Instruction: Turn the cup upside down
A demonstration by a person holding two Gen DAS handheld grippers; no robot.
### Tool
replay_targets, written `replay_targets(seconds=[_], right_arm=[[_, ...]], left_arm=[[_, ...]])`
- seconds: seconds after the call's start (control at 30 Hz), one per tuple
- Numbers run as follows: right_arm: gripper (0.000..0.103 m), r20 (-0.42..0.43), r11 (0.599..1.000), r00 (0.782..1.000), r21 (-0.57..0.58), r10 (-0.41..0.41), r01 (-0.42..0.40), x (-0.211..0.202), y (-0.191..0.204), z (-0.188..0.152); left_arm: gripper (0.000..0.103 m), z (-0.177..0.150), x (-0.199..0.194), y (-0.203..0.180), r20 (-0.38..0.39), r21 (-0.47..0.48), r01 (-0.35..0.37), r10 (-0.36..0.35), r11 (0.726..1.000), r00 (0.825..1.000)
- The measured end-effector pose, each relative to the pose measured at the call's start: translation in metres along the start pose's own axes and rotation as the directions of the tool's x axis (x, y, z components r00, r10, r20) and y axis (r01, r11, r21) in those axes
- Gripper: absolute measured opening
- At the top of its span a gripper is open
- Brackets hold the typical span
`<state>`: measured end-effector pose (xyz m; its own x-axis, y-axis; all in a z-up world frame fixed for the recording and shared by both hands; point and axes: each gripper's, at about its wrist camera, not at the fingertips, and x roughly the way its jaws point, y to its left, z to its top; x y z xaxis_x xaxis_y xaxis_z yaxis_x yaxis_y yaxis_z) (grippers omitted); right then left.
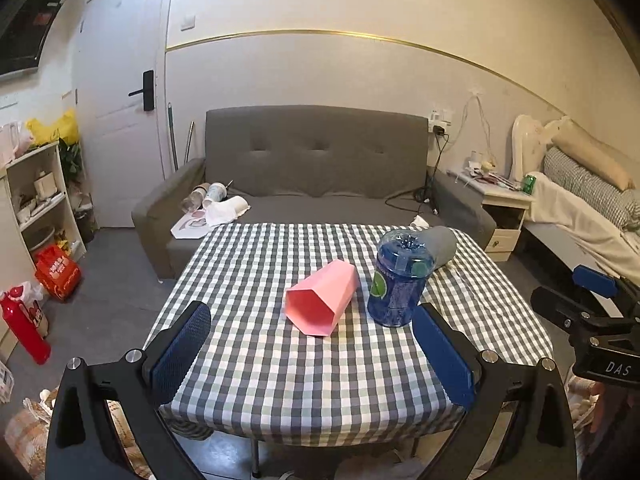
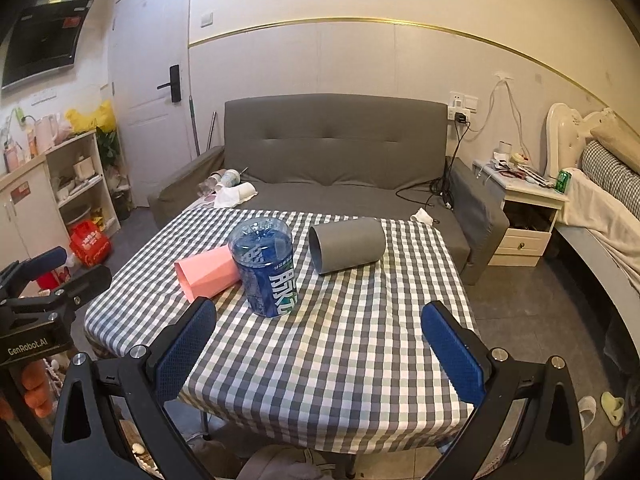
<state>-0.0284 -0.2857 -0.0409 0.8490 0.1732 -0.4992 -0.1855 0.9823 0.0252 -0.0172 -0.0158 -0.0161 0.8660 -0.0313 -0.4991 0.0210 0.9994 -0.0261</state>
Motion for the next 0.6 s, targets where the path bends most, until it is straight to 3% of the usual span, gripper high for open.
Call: replay_targets(seconds=[0.6], right_arm=[[0.103, -0.006, 1.0, 1.0, -0.004, -0.011, 0.011, 0.001, -0.0017, 0.0003]], left_arm=[[0.103, 0.0003, 0.0013, 0.0012, -0.001, -0.015, 0.002, -0.002, 1.0, 1.0]])
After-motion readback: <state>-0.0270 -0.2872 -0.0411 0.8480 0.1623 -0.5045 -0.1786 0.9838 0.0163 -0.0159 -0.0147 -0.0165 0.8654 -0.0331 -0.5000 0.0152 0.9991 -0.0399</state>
